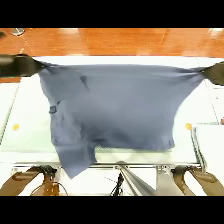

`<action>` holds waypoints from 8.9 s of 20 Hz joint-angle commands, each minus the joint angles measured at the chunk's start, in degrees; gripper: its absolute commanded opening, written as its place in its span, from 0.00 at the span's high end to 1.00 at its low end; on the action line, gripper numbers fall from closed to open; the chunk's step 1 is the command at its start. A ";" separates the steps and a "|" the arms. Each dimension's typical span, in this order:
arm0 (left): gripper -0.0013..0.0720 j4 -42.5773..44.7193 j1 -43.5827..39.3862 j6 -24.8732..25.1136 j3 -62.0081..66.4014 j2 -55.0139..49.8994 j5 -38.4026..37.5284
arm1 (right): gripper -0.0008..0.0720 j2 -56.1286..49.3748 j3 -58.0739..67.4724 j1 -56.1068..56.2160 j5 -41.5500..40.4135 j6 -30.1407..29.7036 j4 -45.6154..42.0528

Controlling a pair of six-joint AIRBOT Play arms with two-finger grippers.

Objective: Fold the shirts.

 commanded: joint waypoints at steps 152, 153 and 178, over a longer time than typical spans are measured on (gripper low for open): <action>0.03 -18.08 29.35 13.92 -50.99 -8.52 -8.00 | 0.13 -8.33 -34.69 -10.01 -2.19 -9.70 23.98; 0.03 -19.98 28.68 15.39 -52.46 -8.52 -7.26 | 0.13 -8.35 -34.67 -10.01 -2.80 -9.68 25.09; 0.96 -29.90 20.04 21.33 -55.74 -8.52 -1.86 | 0.94 -17.66 -37.77 -11.72 -0.09 -6.25 14.19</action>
